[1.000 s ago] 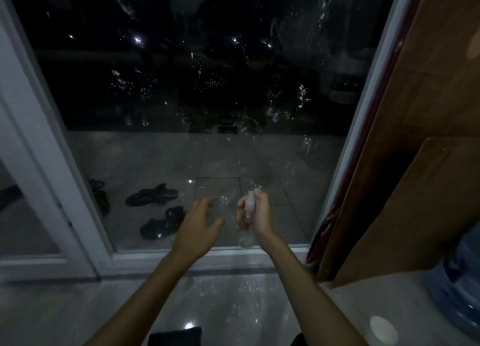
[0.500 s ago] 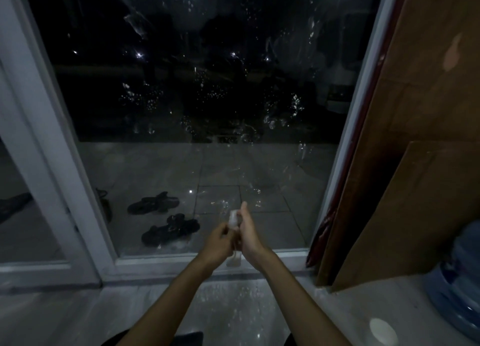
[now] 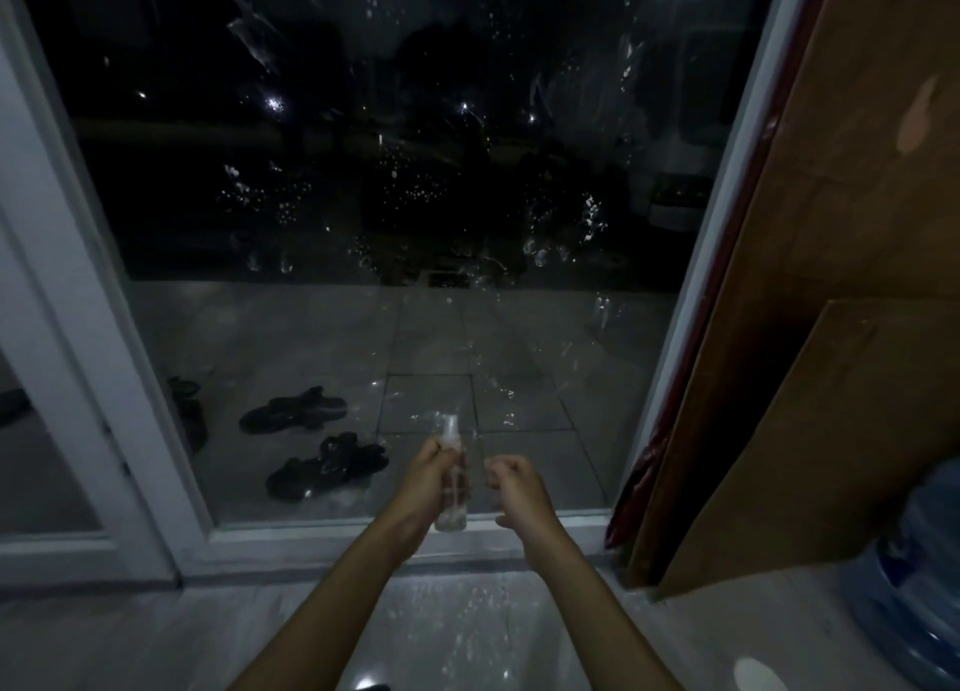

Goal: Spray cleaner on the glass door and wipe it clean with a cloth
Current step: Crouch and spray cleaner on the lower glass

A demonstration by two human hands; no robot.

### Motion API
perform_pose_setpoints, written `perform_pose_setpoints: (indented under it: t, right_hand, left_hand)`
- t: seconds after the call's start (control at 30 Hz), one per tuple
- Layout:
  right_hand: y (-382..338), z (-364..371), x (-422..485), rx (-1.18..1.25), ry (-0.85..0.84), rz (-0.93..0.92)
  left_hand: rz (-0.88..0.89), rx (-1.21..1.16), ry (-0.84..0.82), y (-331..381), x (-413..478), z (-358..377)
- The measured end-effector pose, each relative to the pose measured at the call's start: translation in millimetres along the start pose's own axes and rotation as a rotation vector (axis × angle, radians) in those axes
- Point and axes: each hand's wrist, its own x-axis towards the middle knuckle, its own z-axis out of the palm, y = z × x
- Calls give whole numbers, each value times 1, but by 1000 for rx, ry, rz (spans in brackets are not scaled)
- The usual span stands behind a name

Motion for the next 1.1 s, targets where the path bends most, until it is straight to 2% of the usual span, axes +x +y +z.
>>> perform_pose_setpoints:
  t: [0.2, 0.3, 0.47, 0.6, 0.8, 1.0, 1.1]
  right_hand:
    - [-2, -10, 15, 11, 35, -52]
    - [1, -18, 15, -8, 46, -72]
    - [16, -30, 16, -38, 57, -96]
    - [29, -34, 11, -7, 88, -79]
    - [40, -44, 4, -22, 118, -74]
    - [50, -50, 1, -27, 147, -77]
    - [53, -46, 0, -22, 129, -59]
  left_hand:
    - [-15, -62, -68, 1, 31, 6]
    - [-34, -16, 67, -1, 38, 11]
    - [97, 177, 292, -18, 56, 24]
    - [162, 287, 356, -29, 63, 33]
    - [297, 272, 495, -35, 72, 34]
    - [285, 204, 544, -43, 85, 14]
    - [252, 100, 628, -44, 85, 3]
